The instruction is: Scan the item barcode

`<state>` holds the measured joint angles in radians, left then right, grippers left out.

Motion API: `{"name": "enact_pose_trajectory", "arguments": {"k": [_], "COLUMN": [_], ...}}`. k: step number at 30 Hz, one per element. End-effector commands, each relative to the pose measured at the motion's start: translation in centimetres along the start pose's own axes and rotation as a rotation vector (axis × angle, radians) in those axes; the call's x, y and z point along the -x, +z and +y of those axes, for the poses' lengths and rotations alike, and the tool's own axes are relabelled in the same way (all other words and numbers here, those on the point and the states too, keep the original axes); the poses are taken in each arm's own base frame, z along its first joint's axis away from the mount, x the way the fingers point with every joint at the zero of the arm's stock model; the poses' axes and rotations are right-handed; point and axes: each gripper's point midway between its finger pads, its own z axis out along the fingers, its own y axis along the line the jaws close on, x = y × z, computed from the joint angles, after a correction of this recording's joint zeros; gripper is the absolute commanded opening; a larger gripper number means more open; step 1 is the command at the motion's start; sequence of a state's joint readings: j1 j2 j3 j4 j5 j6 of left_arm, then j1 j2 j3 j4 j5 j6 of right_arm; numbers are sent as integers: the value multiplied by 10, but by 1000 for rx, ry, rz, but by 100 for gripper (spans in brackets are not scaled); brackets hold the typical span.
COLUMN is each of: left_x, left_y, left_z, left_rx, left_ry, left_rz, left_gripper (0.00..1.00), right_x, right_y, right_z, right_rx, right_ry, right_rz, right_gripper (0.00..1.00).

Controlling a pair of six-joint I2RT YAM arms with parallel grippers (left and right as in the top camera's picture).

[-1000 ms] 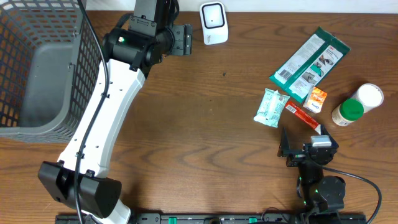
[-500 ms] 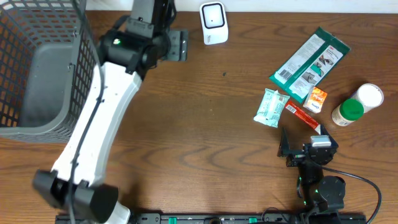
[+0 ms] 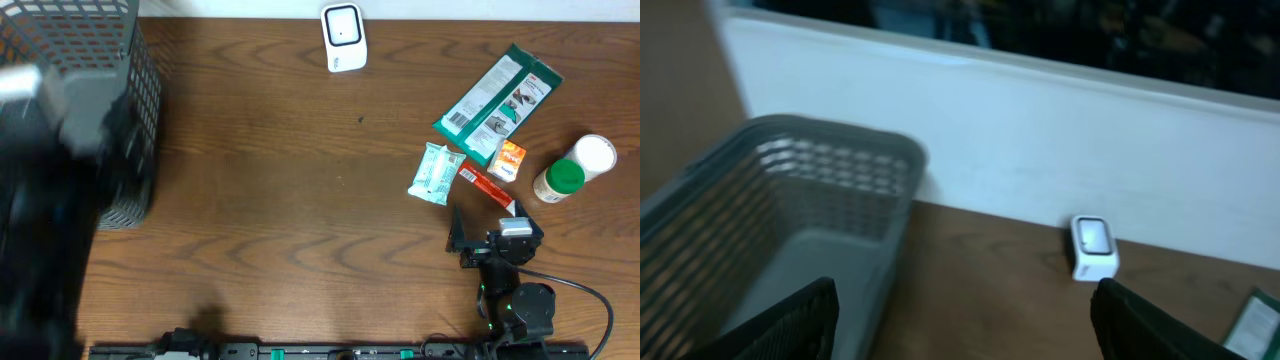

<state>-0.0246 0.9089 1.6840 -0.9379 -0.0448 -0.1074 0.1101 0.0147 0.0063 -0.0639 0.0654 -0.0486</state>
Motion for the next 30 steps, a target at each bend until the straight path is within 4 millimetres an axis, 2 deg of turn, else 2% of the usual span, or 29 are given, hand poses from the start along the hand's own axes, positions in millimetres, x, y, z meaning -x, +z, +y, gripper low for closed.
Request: {"name": "enact_pose_trajectory", "arguments": {"k": [1,3,7,10,13,16,22,27,30], "left_x": [-45,-70,-123,-149,-165,-168,-160,-149,-151], "left_y": [-10,-19,-21,-18,-14,-10,-5,9,17], "left_z": [21,28,38,43,45,44,38,25,23], "left_rx": [66,80,91,87,72,45,-23,-125,-168], "left_ry": [0,-2,-3,-13,-26,-42,-72,-72,-110], "left_rz": [40,48,61,18,-51,-164,-381,-545,-643], "left_gripper": [81,81,81,81,81,81,81,81,81], "right_x": [0,0,0,0,0,0,0,0,0], "right_y": [0,0,0,0,0,0,0,0,0], "right_z": [0,0,0,0,0,0,0,0,0], "right_rx": [1,1,1,1,1,1,1,1,1], "right_ry": [-12,-12,-12,-12,-12,-12,-12,-12,-12], "right_rz": [-2,-2,-2,-2,-2,-2,-2,-2,-2], "right_gripper": [99,99,99,99,99,99,99,99,99]}}
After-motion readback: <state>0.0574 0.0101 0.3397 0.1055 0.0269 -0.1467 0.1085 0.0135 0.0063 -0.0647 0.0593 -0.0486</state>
